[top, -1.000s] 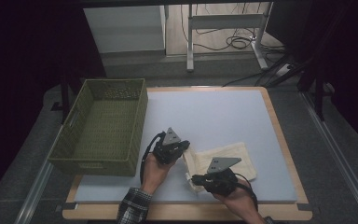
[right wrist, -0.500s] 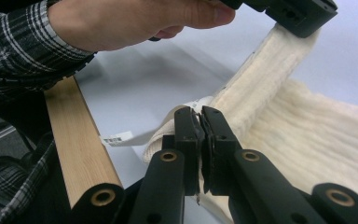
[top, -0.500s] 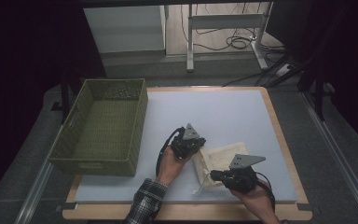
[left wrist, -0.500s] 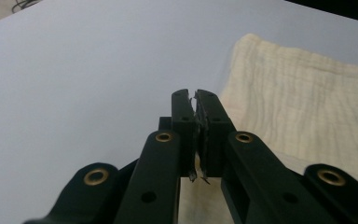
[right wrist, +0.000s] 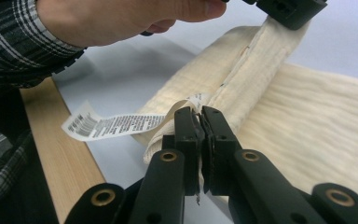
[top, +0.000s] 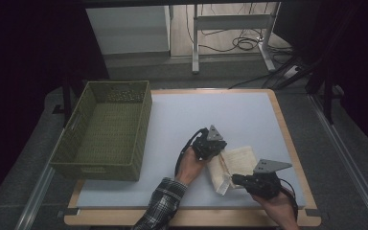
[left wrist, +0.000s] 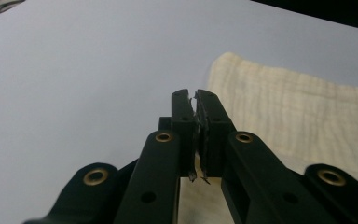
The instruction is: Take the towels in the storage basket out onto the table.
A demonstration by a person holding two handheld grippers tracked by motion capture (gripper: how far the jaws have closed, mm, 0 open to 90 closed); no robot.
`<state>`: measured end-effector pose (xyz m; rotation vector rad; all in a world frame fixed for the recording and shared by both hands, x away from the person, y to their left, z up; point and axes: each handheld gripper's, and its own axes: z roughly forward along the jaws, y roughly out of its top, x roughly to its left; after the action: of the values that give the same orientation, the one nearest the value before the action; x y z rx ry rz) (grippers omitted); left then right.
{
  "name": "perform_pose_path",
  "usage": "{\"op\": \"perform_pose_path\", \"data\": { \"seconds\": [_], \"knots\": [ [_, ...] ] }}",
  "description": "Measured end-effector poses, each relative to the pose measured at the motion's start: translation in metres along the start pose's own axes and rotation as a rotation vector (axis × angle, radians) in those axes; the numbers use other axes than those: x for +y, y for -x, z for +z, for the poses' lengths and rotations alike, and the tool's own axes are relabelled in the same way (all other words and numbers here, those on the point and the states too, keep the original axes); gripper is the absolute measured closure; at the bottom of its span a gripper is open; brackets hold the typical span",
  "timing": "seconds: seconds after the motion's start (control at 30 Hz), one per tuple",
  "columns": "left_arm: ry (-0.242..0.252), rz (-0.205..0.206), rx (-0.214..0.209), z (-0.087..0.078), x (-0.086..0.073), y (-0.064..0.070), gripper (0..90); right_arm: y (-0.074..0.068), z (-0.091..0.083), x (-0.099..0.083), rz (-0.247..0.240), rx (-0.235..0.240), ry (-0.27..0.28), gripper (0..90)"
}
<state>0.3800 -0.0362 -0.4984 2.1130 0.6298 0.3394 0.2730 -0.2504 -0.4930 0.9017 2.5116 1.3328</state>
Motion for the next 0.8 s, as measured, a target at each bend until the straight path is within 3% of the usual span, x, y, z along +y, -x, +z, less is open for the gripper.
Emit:
{"op": "perform_pose_path", "data": {
  "seconds": [0.57,0.73,0.8],
  "knots": [
    [-0.043,0.062,-0.026,0.044,0.037,0.016,86.2,0.03,-0.029,-0.021,0.052,-0.091,0.001,85.8],
    [-0.052,0.058,-0.034,0.055,0.039,0.02,85.6,0.036,-0.03,-0.027,0.077,-0.1,-0.011,85.8],
    [-0.039,0.043,-0.051,0.056,0.04,0.02,79.9,0.039,-0.03,-0.03,0.081,-0.108,-0.008,85.7]
  ]
}}
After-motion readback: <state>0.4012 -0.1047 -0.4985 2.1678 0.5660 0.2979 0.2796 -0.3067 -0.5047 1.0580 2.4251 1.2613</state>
